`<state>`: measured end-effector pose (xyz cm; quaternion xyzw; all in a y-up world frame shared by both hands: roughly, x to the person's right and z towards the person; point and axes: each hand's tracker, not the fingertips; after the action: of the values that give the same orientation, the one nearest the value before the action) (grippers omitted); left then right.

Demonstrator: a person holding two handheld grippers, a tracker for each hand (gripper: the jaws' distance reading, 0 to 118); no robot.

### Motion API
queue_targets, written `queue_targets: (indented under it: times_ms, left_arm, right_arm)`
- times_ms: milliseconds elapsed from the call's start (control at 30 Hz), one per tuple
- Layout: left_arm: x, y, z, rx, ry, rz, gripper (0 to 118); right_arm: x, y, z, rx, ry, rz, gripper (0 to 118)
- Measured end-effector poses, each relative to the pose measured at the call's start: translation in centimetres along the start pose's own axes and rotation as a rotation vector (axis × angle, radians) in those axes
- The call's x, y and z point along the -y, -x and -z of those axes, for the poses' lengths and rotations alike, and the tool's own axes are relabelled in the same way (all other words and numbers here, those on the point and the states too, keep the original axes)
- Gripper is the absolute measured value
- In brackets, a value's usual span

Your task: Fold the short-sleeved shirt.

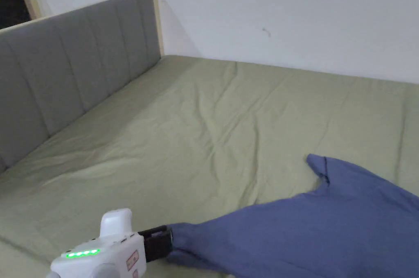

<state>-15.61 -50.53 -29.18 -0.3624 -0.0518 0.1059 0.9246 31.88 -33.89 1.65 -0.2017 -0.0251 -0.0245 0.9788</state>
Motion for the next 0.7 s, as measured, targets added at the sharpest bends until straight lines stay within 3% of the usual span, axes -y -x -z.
queue_targets:
  times_ms: [67, 100, 167, 200, 300, 467, 567, 600, 700]
  left_arm:
    - [-0.3, -0.8, 2.5, -0.017, 0.066, -0.010, 101]
    - [-0.2, -1.1, 3.1, -0.003, 0.060, -0.005, 82]
    - [0.3, -2.7, 4.5, -0.008, 0.126, 0.091, 23]
    - [1.0, -3.6, 4.2, -0.075, 0.119, 0.162, 5]
    - [2.2, -4.7, 3.5, -0.011, 0.083, 0.279, 3]
    - [3.0, -4.2, 1.1, 0.056, 0.066, 0.271, 3]
    - [3.1, -4.1, 0.8, 0.069, 0.062, 0.266, 3]
    - [3.0, -4.0, 0.7, 0.075, 0.064, 0.258, 3]
    - [3.0, -4.0, 0.6, 0.073, 0.054, 0.231, 3]
  right_arm:
    - [0.0, 0.3, 0.8, -0.006, 0.020, 0.010, 0]
    - [0.4, 0.2, 1.1, -0.008, 0.024, 0.012, 0]
    - [0.4, 0.1, 2.2, -0.007, 0.059, 0.015, 0]
    - [0.3, -0.1, 2.8, -0.008, 0.075, 0.020, 0]
    - [0.4, -1.1, 5.0, -0.013, 0.108, 0.033, 0]
    - [-1.1, -4.0, 15.3, -0.036, 0.189, -0.074, 2]
    - [-2.1, -6.9, 26.0, -0.001, 0.274, -0.190, 88]
    - [-2.6, -7.9, 29.6, -0.025, 0.291, -0.197, 99]
    - [-4.4, -11.1, 39.6, -0.013, 0.365, -0.041, 99]
